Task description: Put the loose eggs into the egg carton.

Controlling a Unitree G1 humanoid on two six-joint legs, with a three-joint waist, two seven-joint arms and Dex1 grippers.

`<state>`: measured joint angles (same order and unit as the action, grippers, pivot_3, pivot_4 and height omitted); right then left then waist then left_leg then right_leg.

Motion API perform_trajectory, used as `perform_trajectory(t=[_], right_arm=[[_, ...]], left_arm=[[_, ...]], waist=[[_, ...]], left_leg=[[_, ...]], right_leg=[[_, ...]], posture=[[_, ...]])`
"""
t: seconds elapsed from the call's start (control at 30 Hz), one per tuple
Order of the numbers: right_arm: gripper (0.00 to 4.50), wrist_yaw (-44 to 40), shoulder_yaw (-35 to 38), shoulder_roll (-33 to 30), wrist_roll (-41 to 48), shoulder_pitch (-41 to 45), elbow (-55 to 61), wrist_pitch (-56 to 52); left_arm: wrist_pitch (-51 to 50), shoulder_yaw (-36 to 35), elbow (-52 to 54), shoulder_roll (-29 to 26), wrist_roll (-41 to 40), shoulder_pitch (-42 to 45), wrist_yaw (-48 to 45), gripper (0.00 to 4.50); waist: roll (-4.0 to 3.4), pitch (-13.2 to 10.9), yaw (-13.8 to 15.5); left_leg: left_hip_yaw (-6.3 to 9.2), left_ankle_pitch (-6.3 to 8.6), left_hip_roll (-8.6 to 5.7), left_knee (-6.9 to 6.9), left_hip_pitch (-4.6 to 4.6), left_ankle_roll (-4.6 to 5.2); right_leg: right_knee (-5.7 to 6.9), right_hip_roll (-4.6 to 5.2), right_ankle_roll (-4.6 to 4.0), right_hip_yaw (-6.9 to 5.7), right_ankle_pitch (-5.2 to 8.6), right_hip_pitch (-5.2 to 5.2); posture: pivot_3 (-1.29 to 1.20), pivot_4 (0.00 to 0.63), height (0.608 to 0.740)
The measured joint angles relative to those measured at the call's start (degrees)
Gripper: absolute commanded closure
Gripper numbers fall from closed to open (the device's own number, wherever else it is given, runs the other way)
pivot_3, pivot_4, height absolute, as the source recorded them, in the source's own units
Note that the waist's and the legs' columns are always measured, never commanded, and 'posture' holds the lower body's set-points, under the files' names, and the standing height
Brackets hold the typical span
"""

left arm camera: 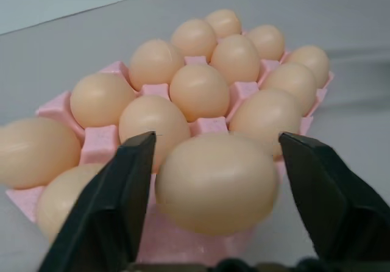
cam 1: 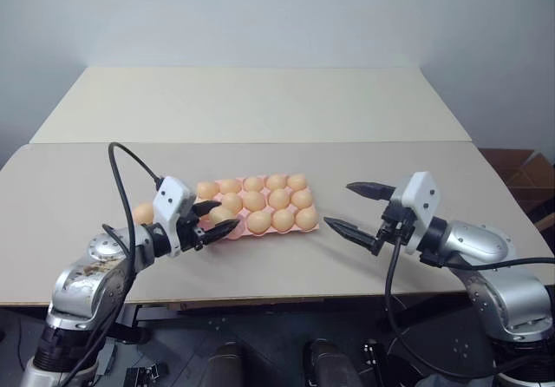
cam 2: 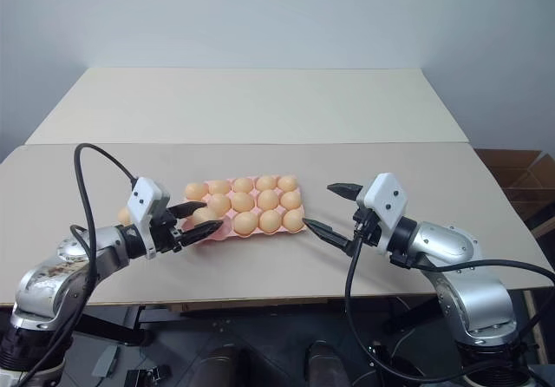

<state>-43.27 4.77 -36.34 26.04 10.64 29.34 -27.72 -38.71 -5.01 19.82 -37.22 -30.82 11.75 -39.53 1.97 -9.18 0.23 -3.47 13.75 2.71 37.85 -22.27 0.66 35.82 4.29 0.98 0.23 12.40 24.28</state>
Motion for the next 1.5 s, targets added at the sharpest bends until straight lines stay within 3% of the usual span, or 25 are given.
perform_trajectory(t=[0.17,0.33,0.57,0.8,1.03,1.5], right_arm=[[0.0,0.4,-0.01,0.26,0.01,0.02,0.24,0.0],[0.0,0.5,-0.02,0.47,0.05,-0.01,0.65,0.0],[0.0,-2.17,0.13,-0.31,0.07,-0.01,-0.01,0.76],[0.0,-6.04,0.43,-2.41,0.06,0.85,-3.49,1.58],[0.0,-6.8,0.46,-2.62,0.05,1.49,-4.19,1.91],[0.0,-6.58,0.47,-2.61,0.03,1.57,-4.31,2.25]], left_arm=[[1.12,-0.95,1.13,-0.93,0.06,-0.56,-0.99,0.01],[1.19,-10.96,4.84,-5.07,-3.47,-4.84,-3.35,0.01],[6.97,-24.73,4.27,-9.32,-4.14,-21.12,-13.13,0.01],[11.15,-33.32,2.7,-6.46,-3.86,-31.91,-16.72,0.01],[11.72,-33.75,3.47,-3.45,-3.85,-32.87,-13.45,0.01],[6.31,-32.79,5.03,-4.05,-3.69,-29.04,-2.69,0.01]], waist=[[0.0,0.0,-0.11],[0.0,0.0,-0.7],[-0.01,0.0,-0.92],[0.0,0.0,-0.56],[0.02,0.01,-0.21],[0.03,0.02,-0.11]], left_leg=[[0.0,0.0,0.01,0.0,-0.02,0.0],[0.01,0.0,0.04,0.0,0.01,0.0],[-0.07,0.0,0.05,0.0,0.05,0.0],[-0.08,0.0,0.06,0.0,0.04,0.0],[-0.08,0.0,0.08,0.0,0.04,-0.01],[-0.08,0.0,0.08,0.0,0.06,-0.01]], right_leg=[[0.0,-0.01,-0.01,0.0,0.0,0.02],[0.01,-0.01,-0.01,0.0,0.02,0.02],[0.0,0.05,-0.05,0.01,0.31,0.03],[-0.01,0.08,-0.19,0.02,0.39,0.03],[0.0,0.05,-0.18,0.02,0.39,0.04],[0.04,0.02,-0.16,0.01,0.36,0.03]], posture=[[0.0,0.15,0.74],[0.0,0.15,0.74],[0.0,0.15,0.74],[0.0,0.15,0.74],[0.0,0.15,0.74],[0.0,0.15,0.74]])
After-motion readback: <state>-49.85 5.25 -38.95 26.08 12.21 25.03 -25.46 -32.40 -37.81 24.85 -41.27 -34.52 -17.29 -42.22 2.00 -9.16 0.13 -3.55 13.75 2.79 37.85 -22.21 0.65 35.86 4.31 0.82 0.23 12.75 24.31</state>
